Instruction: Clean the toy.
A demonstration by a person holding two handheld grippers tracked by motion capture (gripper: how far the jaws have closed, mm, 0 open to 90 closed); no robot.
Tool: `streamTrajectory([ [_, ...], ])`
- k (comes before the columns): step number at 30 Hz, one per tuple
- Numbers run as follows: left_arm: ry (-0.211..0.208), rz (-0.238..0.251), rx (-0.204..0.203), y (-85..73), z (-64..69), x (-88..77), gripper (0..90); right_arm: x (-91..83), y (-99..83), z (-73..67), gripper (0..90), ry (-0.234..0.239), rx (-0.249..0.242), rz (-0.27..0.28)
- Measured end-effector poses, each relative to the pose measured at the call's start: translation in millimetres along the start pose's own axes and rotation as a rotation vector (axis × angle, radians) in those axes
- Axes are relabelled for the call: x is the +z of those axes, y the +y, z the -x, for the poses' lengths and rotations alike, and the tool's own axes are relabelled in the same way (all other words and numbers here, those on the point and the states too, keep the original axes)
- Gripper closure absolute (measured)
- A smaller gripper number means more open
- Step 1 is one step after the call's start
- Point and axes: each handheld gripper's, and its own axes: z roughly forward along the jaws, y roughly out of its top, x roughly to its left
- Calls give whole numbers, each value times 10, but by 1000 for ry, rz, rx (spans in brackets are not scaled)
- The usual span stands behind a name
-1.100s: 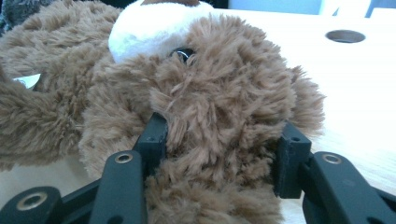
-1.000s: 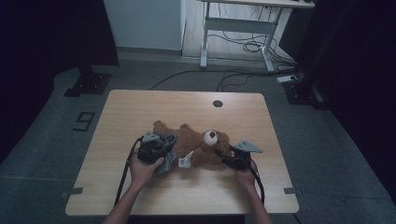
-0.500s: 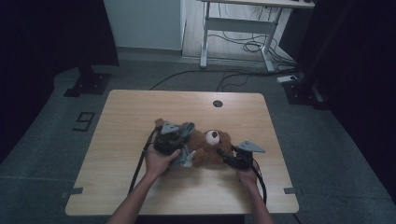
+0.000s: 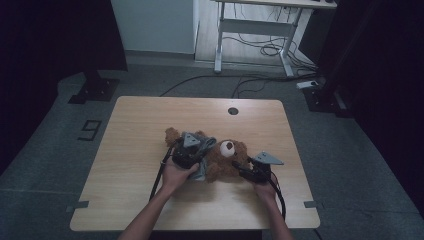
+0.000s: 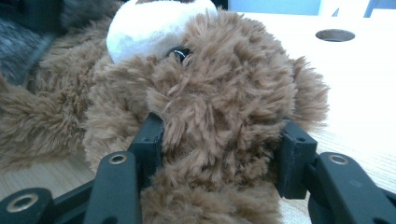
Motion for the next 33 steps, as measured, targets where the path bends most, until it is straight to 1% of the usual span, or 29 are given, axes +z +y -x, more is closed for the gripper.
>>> streamTrajectory([
  [1, 0, 0, 0, 0, 0, 0, 797, 0, 0, 0, 464, 0, 0, 0],
  [2, 16, 1, 1, -16, -33, -45, 797, -1, -1, 0, 464, 0, 0, 0],
  [3, 25, 4, -7, -34, -73, -85, 797, -3, -2, 2, 464, 0, 2, -2],
  [5, 32, 0, -26, -82, -162, -150, 796, -2, -7, 3, 463, 1, 7, 2],
  [6, 54, -8, -38, -141, -251, -202, 796, -3, -8, 4, 464, 2, 10, 1],
  [7, 54, -8, -38, -141, -251, -202, 796, -3, -8, 4, 464, 2, 10, 1],
  [8, 73, -20, -66, -217, -351, -235, 795, -5, -11, 5, 464, 4, 11, 2],
  [9, 73, -20, -66, -217, -351, -235, 795, -6, -13, 6, 463, 5, 12, 2],
  [10, 79, -32, -80, -266, -405, -238, 794, -7, -16, 7, 464, 6, 12, 2],
  [11, 72, -44, -106, -327, -458, -226, 794, -7, -16, 7, 464, 6, 12, 2],
  [12, 18, -51, -175, -468, -538, -184, 795, -9, -21, 7, 465, 10, 15, 1],
  [13, 18, -51, -175, -468, -538, -184, 796, -9, -21, 7, 465, 10, 15, 1],
  [14, 29, -60, -179, -557, -545, -154, 797, -5, -25, 2, 466, 12, 13, 3],
  [15, 29, -60, -179, -557, -545, -154, 797, -5, -25, 2, 466, 12, 13, 3],
  [16, 33, -73, -183, -595, -572, -146, 797, -7, -26, 0, 466, 13, 12, 3],
  [17, 33, -73, -183, -595, -572, -146, 797, -7, -26, 0, 466, 13, 12, 3],
  [19, 32, -81, -196, -602, -617, -159, 796, -10, -29, -2, 466, 12, 13, 2],
  [20, 31, -63, -197, -567, -632, -220, 796, -11, -30, -2, 466, 12, 14, 2],
  [21, 31, -63, -197, -567, -632, -220, 797, -12, -30, -1, 466, 13, 15, 2],
  [22, 33, -23, -184, -481, -612, -325, 797, -12, -30, 2, 466, 13, 16, 3],
  [23, 33, -23, -184, -481, -612, -325, 797, -11, -30, 4, 466, 14, 18, 3],
  [24, 31, 19, -163, -355, -548, -425, 797, -11, -29, 6, 466, 15, 18, 4],
  [25, 31, 19, -163, -355, -548, -425, 797, -10, -29, 7, 466, 16, 19, 4],
  [27, 20, 46, -133, -213, -449, -471, 798, -11, -29, 7, 465, 16, 21, 4],
  [29, -3, 58, -101, -72, -329, -450, 797, -12, -29, 6, 465, 16, 21, 4],
  [30, -17, 59, -85, -6, -260, -412, 797, -12, -29, 5, 465, 16, 21, 4],
  [31, -36, 60, -72, 57, -192, -357, 797, -13, -29, 5, 465, 16, 21, 3],
  [32, -67, 51, -47, 174, -51, -209, 797, -11, -29, 5, 465, 17, 23, 4],
  [33, -67, 51, -47, 174, -51, -209, 796, -12, -29, 6, 465, 17, 24, 4],
])
